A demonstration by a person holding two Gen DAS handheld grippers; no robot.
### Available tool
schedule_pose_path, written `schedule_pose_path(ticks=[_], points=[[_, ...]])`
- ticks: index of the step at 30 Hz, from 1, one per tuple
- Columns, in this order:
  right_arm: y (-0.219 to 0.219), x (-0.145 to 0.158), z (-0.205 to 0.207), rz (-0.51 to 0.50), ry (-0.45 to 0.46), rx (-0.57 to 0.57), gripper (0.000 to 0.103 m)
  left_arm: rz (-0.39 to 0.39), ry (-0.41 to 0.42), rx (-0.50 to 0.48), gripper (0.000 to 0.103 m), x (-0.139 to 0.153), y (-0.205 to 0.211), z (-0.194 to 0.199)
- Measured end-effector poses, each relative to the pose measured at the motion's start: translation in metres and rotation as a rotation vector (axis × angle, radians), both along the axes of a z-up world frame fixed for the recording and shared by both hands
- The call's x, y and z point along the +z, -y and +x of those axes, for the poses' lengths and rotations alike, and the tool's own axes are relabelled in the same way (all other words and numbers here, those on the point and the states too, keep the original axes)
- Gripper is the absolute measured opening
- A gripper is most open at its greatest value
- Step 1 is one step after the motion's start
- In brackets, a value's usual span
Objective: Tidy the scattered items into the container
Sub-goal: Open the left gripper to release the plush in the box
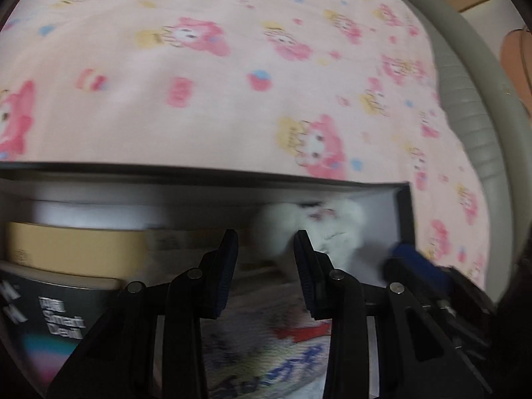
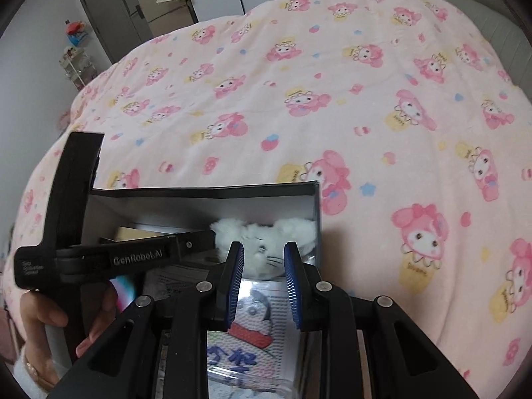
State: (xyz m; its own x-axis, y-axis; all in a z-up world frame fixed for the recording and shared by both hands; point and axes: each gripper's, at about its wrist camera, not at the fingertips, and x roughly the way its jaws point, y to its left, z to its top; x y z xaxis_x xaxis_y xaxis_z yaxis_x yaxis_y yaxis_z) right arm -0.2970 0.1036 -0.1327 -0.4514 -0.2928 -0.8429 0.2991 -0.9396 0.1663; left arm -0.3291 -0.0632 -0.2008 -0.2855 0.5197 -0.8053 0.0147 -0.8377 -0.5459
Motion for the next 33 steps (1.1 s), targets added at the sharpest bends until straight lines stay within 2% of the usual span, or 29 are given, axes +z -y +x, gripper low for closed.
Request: schedule_pose_path(ticks=[4, 6, 10, 13, 15, 18, 23, 28, 30, 33], points=[[-0.003, -0.008, -0.003, -0.058, 0.067, 0.009, 0.021, 0.006, -0.009, 0.043, 0.034, 0.005, 0.013, 0.004], [-0.004, -0.006, -0.002, -0.083, 0.069, 0.009, 0.021, -0.012, -0.008, 0.062, 0.034, 0.009, 0.017, 0.008], [0.002, -0.006, 0.004, -0.042, 0.048, 0.027, 0.021, -0.192, 0.017, 0.045, 0.034, 0.014, 0.012, 0.021], [0.005, -0.015, 0.002, -0.038, 0.09, 0.045, 0.022, -0.187, 0.003, 0.009, 0.035, 0.012, 0.009, 0.025], [0.005, -0.015, 0.002, -0.02, 0.074, 0.045, 0.022, -0.173, -0.006, 0.011, 0.035, 0.012, 0.01, 0.024], [0.007, -0.016, 0.003, -0.01, 0.068, 0.047, 0.022, -0.147, -0.046, -0.008, 0.035, 0.019, 0.007, 0.025], [0.008, -0.009, 0.006, 0.027, 0.03, 0.04, 0.022, -0.194, -0.144, -0.022, 0.038, 0.044, -0.002, 0.037], [0.008, -0.005, 0.007, 0.06, 0.024, 0.022, 0.027, -0.259, -0.221, -0.007, 0.047, 0.067, -0.002, 0.049], [0.009, 0.002, 0.013, 0.066, 0.009, 0.02, 0.029, -0.264, -0.247, 0.011, 0.047, 0.077, 0.0, 0.055], [0.009, 0.024, 0.027, 0.052, -0.04, 0.028, 0.037, -0.287, -0.29, 0.03, 0.048, 0.095, 0.003, 0.065]])
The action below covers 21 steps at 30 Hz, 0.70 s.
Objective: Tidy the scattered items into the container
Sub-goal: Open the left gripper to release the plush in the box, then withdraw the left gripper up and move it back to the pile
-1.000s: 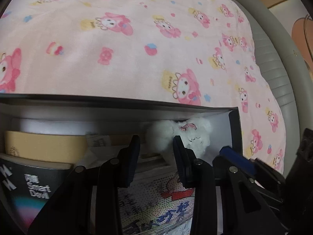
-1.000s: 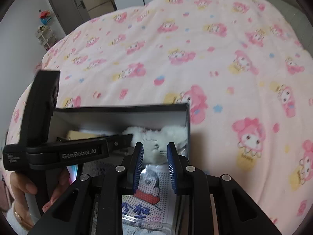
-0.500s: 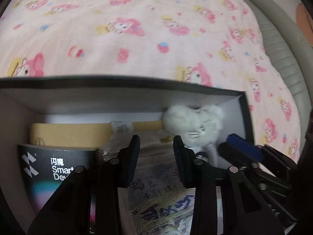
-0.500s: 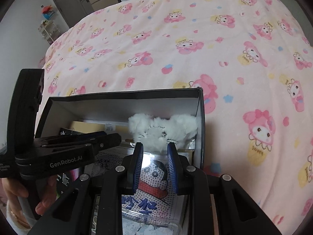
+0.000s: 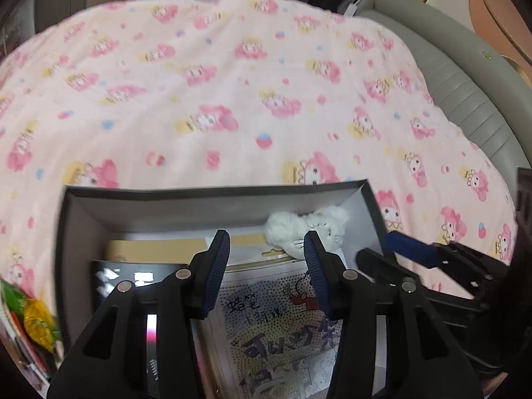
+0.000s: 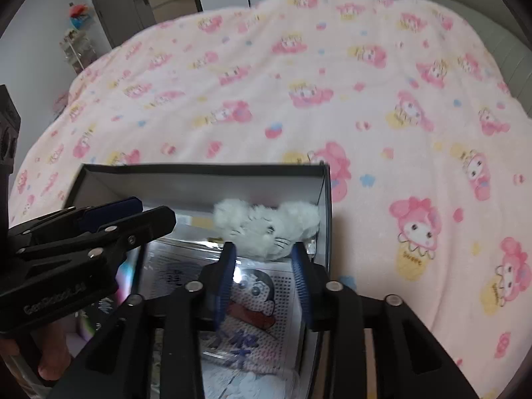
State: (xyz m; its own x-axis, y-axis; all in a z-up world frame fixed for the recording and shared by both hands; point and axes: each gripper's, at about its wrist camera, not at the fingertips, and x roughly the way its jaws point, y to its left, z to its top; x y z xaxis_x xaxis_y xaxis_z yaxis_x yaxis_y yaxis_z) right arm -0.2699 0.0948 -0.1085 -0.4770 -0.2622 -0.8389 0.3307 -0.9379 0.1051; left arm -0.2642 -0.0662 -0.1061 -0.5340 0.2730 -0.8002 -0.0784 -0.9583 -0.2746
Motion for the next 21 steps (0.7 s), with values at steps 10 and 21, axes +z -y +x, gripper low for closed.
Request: schedule_pose_path(ticks=[10, 21], points=[[-0.007, 0.056, 0.057, -0.042, -0.124, -0.012, 0.054, -0.019, -0.104, -0.002, 0.05, 0.045, 0.0, 0.062], [-0.003, 0.093, 0.134, -0.049, -0.196, -0.017, 0.054, -0.038, -0.145, 0.025, 0.05, 0.089, 0.003, 0.14]])
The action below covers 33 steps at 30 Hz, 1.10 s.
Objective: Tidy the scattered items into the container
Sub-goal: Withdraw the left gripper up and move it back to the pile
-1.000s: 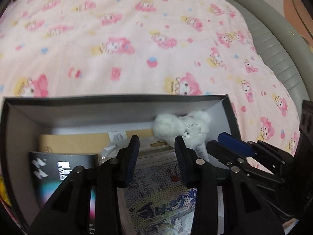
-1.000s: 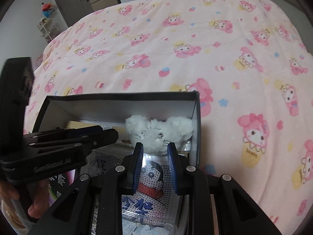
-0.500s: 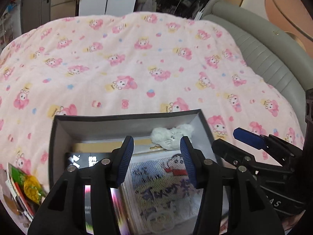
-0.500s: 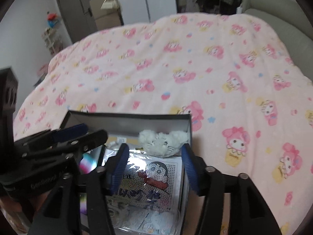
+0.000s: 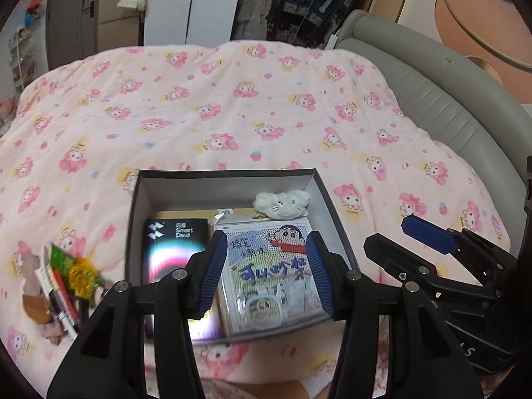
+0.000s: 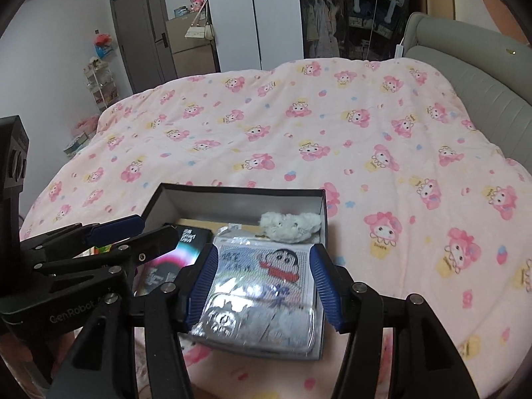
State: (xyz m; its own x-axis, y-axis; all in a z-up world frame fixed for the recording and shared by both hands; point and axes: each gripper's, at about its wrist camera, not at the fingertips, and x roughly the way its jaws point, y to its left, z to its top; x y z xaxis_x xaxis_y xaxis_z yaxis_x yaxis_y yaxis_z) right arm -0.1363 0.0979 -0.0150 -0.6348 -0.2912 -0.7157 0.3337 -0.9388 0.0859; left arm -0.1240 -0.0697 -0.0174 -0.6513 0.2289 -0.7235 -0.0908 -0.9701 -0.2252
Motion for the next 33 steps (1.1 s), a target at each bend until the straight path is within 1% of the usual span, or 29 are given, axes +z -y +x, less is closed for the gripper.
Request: schedule_pose_path(ticks=[4, 8, 11, 14, 19, 24, 27, 31, 33], points=[[0.004, 0.012, 0.024, -0.008, -0.005, 0.019, 0.054, -0.015, -0.014, 0.003, 0.05, 0.011, 0.004, 0.025], [0.014, 0.012, 0.042, -0.019, 0.008, 0.04, 0.054, -0.024, -0.006, 0.029, 0.05, 0.012, 0.014, 0.045], [0.023, 0.01, 0.052, -0.037, 0.028, 0.065, 0.054, -0.019, 0.007, 0.055, 0.05, 0.01, 0.029, 0.058], [0.041, 0.008, 0.06, -0.049, 0.041, 0.105, 0.054, -0.031, 0.01, 0.095, 0.05, 0.01, 0.05, 0.072], [0.086, 0.002, 0.069, -0.054, 0.067, 0.197, 0.054, -0.032, 0.02, 0.187, 0.05, 0.004, 0.093, 0.095], [0.135, -0.009, 0.077, -0.048, 0.097, 0.303, 0.054, -0.007, 0.063, 0.282, 0.05, -0.016, 0.143, 0.113], [0.17, -0.022, 0.078, -0.05, 0.139, 0.375, 0.054, 0.017, 0.084, 0.348, 0.05, -0.028, 0.175, 0.124], [0.208, -0.034, 0.072, -0.084, 0.195, 0.454, 0.054, 0.068, 0.098, 0.41, 0.053, -0.042, 0.211, 0.136], [0.226, -0.04, 0.069, -0.093, 0.219, 0.479, 0.053, 0.081, 0.105, 0.439, 0.053, -0.05, 0.226, 0.14]])
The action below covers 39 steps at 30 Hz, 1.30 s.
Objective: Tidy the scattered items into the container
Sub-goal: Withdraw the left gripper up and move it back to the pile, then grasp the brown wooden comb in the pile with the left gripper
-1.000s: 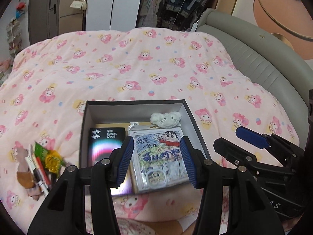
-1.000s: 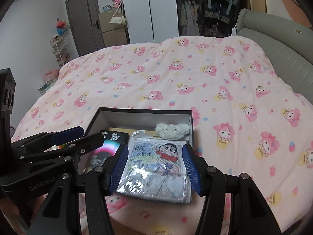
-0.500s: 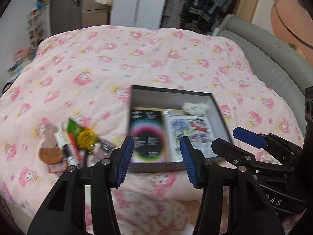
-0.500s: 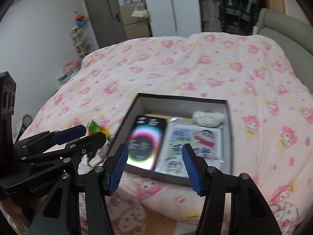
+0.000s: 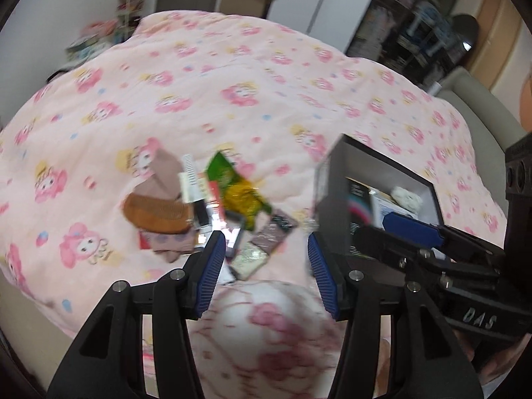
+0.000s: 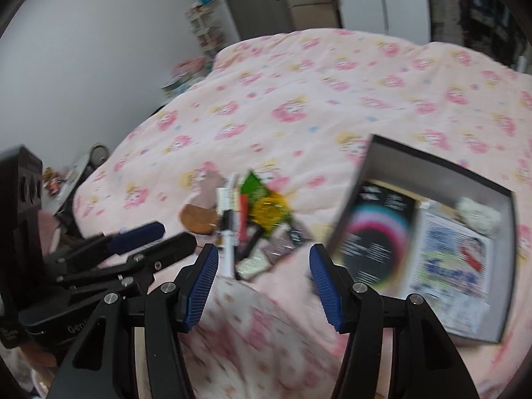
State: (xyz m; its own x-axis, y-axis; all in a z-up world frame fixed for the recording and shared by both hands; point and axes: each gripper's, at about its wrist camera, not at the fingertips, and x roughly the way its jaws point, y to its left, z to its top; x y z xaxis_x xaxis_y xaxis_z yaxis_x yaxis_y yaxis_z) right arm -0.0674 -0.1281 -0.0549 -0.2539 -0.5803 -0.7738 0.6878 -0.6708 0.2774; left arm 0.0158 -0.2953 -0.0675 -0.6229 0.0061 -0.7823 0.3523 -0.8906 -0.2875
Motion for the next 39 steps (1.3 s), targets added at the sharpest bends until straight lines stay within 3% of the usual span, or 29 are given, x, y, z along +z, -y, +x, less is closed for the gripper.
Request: schedule_pose_path(ticks=[5, 10, 11, 12, 13, 15, 23, 25, 28, 30, 34, 39], points=[[0.041, -0.02, -0.008, 0.043, 0.016, 0.045, 0.054, 0.075, 0.019, 0.08, 0.053, -0.03, 0.039, 0.008], [0.067, -0.05, -0.023, 0.081, 0.089, 0.069, 0.053, 0.17, 0.069, 0.163, 0.051, -0.075, 0.073, 0.01], [0.07, -0.054, -0.025, 0.082, 0.1, 0.074, 0.052, 0.197, 0.079, 0.173, 0.048, -0.085, 0.08, 0.009], [0.073, -0.059, -0.028, 0.083, 0.115, 0.084, 0.046, 0.234, 0.077, 0.175, 0.031, -0.092, 0.086, 0.008], [0.077, -0.064, -0.03, 0.085, 0.134, 0.097, 0.036, 0.283, 0.073, 0.171, 0.024, -0.1, 0.091, 0.007], [0.084, -0.073, -0.033, 0.096, 0.162, 0.103, 0.03, 0.327, 0.074, 0.181, 0.024, -0.111, 0.097, 0.005], [0.106, -0.089, -0.04, 0.107, 0.2, 0.13, 0.027, 0.29, 0.119, 0.299, 0.026, -0.139, 0.148, -0.013], [0.11, -0.093, -0.045, 0.073, 0.286, 0.141, 0.027, 0.283, 0.142, 0.328, 0.026, -0.145, 0.165, -0.018], [0.119, -0.094, -0.044, 0.081, 0.291, 0.172, 0.027, 0.239, 0.128, 0.369, 0.03, -0.145, 0.186, -0.023], [0.126, -0.099, -0.044, 0.09, 0.302, 0.185, 0.027, 0.25, 0.121, 0.395, 0.039, -0.151, 0.202, -0.028], [0.139, -0.112, -0.05, 0.112, 0.332, 0.178, 0.027, 0.308, 0.17, 0.431, 0.039, -0.177, 0.224, -0.041], [0.14, -0.123, -0.058, 0.126, 0.354, 0.149, 0.027, 0.312, 0.201, 0.365, 0.033, -0.178, 0.203, -0.044]])
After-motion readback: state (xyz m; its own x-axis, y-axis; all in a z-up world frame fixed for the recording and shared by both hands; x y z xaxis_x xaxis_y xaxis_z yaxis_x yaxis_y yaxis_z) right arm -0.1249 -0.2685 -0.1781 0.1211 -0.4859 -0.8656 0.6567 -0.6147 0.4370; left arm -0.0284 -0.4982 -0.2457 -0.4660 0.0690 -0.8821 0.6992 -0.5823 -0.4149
